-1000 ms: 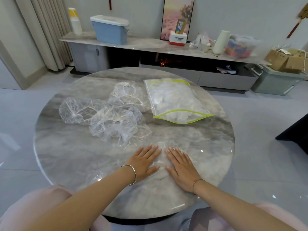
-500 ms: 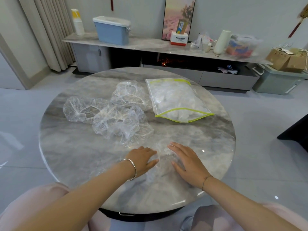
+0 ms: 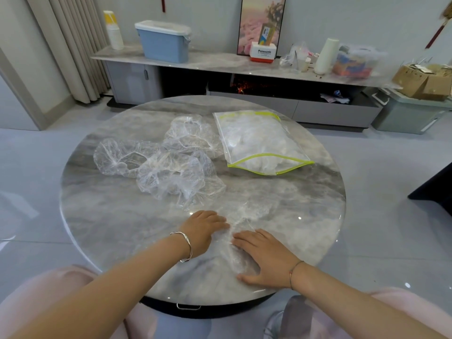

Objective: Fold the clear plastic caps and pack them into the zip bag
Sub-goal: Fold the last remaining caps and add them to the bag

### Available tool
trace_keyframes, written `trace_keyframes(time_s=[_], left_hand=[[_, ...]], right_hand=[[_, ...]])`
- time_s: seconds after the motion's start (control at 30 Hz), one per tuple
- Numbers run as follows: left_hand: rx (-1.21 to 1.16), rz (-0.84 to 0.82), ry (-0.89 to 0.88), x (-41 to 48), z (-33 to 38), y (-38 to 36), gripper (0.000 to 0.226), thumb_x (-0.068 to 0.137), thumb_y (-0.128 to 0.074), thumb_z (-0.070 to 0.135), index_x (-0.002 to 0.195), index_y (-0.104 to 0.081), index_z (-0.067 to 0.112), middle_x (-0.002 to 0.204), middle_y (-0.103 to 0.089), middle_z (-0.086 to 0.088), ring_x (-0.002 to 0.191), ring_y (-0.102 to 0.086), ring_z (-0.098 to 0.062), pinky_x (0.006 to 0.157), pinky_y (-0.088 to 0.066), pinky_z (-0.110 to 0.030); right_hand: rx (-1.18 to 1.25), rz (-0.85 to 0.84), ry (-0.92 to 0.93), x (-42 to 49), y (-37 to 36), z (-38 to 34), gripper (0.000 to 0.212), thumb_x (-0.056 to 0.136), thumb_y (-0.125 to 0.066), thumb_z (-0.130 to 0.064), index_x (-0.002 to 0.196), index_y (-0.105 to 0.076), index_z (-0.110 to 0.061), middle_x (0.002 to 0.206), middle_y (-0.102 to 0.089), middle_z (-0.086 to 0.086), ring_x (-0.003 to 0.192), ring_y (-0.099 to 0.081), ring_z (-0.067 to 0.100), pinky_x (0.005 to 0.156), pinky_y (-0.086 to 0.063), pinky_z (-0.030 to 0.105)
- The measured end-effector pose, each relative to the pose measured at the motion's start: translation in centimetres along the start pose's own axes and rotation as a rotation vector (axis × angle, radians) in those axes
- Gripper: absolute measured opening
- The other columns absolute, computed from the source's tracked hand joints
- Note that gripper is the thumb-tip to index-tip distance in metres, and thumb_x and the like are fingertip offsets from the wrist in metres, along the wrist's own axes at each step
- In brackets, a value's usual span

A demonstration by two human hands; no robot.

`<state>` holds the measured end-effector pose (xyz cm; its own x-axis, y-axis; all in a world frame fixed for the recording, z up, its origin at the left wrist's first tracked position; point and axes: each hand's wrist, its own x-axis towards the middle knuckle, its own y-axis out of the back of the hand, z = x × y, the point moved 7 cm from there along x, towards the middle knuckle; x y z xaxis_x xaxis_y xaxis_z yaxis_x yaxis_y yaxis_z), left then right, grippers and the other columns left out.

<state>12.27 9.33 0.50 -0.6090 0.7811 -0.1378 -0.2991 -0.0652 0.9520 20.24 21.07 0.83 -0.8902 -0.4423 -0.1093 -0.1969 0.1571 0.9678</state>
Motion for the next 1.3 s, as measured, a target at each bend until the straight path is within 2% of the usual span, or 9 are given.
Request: trace_keyframes(time_s=[0.1,0.23,0.4,0.53,0.67,0.87,0.97,1.1,1.3], left_hand=[[-0.088,-0.011,0.032,0.3,-0.5,0.1,0.061,0.079,-0.028,0.035,0.138,-0.043,0.029,0.144,-0.040,0.010,0.135,-0.028,-0.013,0.110,-0.012,-0.022],[-0.437,0.055,0.114,0.3,-1.2,1.3,0.076,0.073,-0.012,0.079,0.097,-0.065,0.030,0.099,-0.065,0.000,0.100,-0.054,-0.015,0.095,-0.040,-0.034],[-0.603,0.121,0.275,0.0,-1.8,1.5,0.033,0.076,-0.061,0.061,0.080,-0.063,0.029,0.080,-0.062,0.015,0.082,-0.059,-0.003,0.083,-0.046,-0.023],[-0.580,0.153,0.368,0.0,-2.6,0.2,0.013,0.081,-0.070,0.029,0.073,-0.060,0.030,0.069,-0.067,0.007,0.070,-0.061,-0.007,0.079,-0.051,-0.026],[-0.598,0.171,0.407,0.4,-2.6,-0.1,0.013,0.083,-0.067,0.026,0.077,-0.055,0.030,0.056,-0.062,0.013,0.059,-0.057,0.000,0.062,-0.042,-0.012],[-0.566,0.145,0.422,0.6,-1.8,0.4,0.025,0.085,-0.065,0.034,0.105,-0.054,0.024,0.062,-0.062,0.012,0.067,-0.058,-0.006,0.073,-0.046,-0.023],[-0.166,0.259,0.335,0.6,-0.7,1.9,0.040,0.090,-0.047,0.049,0.121,-0.049,0.024,0.098,-0.060,0.006,0.097,-0.054,-0.014,0.085,-0.037,-0.025],[-0.039,0.249,-0.022,1.0,2.1,0.9,0.079,0.086,-0.008,0.067,0.149,-0.021,0.021,0.153,-0.024,-0.001,0.139,-0.023,-0.018,0.113,-0.014,-0.032],[0.021,0.036,-0.017,0.7,1.7,-2.9,0.090,0.062,0.028,0.074,0.138,0.026,0.026,0.148,0.028,0.009,0.140,0.023,-0.009,0.112,0.018,-0.027]], right_hand=[[0.001,0.165,0.008,0.5,0.5,0.1,0.045,0.080,-0.047,-0.039,0.117,-0.063,-0.020,0.123,-0.062,-0.005,0.109,-0.058,0.013,0.102,-0.042,0.031],[0.547,0.281,-0.349,0.4,1.7,3.3,0.013,0.090,-0.057,-0.021,0.083,-0.066,-0.013,0.079,-0.067,-0.005,0.074,-0.061,0.011,0.074,-0.051,0.029],[1.150,0.427,-0.701,0.1,1.6,6.9,0.009,0.092,-0.059,-0.013,0.085,-0.055,-0.009,0.066,-0.067,0.005,0.052,-0.060,0.011,0.053,-0.049,0.023],[0.923,0.501,-0.805,-0.7,1.6,8.1,0.025,0.090,-0.060,-0.021,0.111,-0.046,-0.018,0.104,-0.056,0.003,0.071,-0.058,0.016,0.066,-0.050,0.028],[0.401,0.654,-0.442,-0.8,4.6,4.9,0.041,0.093,-0.048,-0.034,0.131,-0.045,-0.018,0.132,-0.040,-0.006,0.121,-0.042,0.011,0.099,-0.033,0.025],[0.141,0.212,-0.293,1.3,1.1,3.7,0.072,0.086,-0.003,-0.066,0.149,-0.018,-0.034,0.156,0.009,-0.017,0.141,0.022,0.001,0.114,0.017,0.025],[0.109,0.044,-0.349,1.9,0.1,4.9,0.061,0.093,-0.007,-0.058,0.150,-0.011,-0.035,0.157,0.011,-0.015,0.140,0.026,0.003,0.114,0.019,0.029],[0.088,-0.032,-0.350,2.2,-0.6,5.6,0.050,0.102,-0.017,-0.043,0.150,-0.007,-0.035,0.158,0.008,-0.013,0.143,0.020,0.007,0.116,0.014,0.033],[0.107,-0.032,-0.334,2.1,-1.3,5.9,0.054,0.102,-0.021,-0.046,0.148,0.004,-0.038,0.156,0.015,-0.016,0.141,0.022,0.005,0.115,0.016,0.030]])
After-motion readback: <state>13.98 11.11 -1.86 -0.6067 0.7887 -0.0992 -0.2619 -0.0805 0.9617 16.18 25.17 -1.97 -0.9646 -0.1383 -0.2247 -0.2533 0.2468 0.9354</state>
